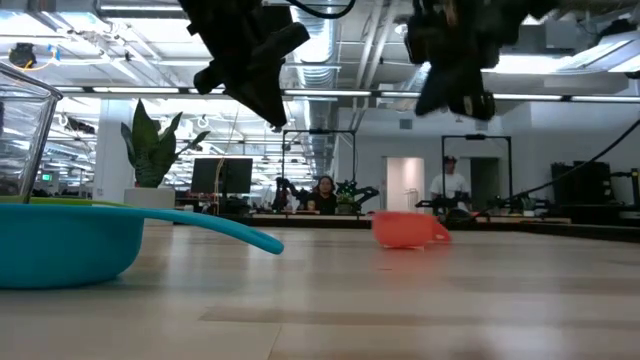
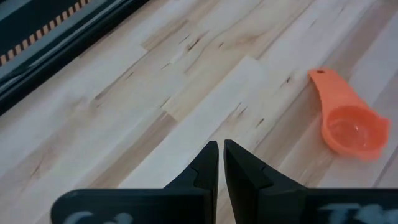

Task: Nest measuring cups in basket
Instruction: Stack the green measuring cup on top of the yellow measuring cup in the transparent bin

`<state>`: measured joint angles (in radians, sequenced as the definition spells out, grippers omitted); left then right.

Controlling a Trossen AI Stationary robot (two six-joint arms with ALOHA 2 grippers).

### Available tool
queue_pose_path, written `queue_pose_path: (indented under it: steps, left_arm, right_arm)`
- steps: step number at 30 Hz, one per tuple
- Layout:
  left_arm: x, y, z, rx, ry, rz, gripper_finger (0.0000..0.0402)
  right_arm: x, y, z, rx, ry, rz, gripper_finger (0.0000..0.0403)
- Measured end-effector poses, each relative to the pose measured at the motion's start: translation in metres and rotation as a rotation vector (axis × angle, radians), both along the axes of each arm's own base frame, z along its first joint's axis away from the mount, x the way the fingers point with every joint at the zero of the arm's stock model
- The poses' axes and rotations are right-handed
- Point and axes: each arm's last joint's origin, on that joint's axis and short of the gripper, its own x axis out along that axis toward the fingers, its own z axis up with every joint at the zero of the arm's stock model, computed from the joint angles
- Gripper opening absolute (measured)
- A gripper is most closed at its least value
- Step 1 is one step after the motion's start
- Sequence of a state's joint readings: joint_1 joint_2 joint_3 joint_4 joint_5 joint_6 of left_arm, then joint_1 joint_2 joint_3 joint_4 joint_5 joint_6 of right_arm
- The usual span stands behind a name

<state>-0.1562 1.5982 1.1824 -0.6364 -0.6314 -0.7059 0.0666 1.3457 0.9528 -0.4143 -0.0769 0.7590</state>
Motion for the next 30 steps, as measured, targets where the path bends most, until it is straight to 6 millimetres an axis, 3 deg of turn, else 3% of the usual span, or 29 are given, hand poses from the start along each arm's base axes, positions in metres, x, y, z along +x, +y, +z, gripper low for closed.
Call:
queue_pose_path:
  steps: [7, 12, 19, 24, 30]
  left_arm:
    - [-0.011, 0.000, -0.006, 0.007, 0.198, -0.099, 0.0015]
    - [-0.037, -0.004, -0.014, -0.144, 0.449, -0.083, 0.0015]
    - [-0.073, -0.030, -0.013, -0.198, 0.723, -0.032, 0.0015]
    - [-0.072, -0.043, -0.015, -0.325, 0.669, -0.002, 0.0015]
    - [-0.079, -0.051, -0.027, -0.422, 0.738, -0.019, 0.0004]
  right_arm:
    - [0.007, 0.049, 0.055, -0.059, -0.195, 0.179, 0.0019]
    - [-0.002, 0.081, 0.085, -0.226, -0.283, 0.220, 0.0019]
    - [-0.020, 0.095, 0.089, -0.469, -0.240, -0.073, 0.0021]
    - [-0.023, 0.096, 0.087, -0.481, -0.224, -0.119, 0.0019]
    - [-0.024, 0.095, 0.086, -0.481, -0.213, -0.125, 0.0023]
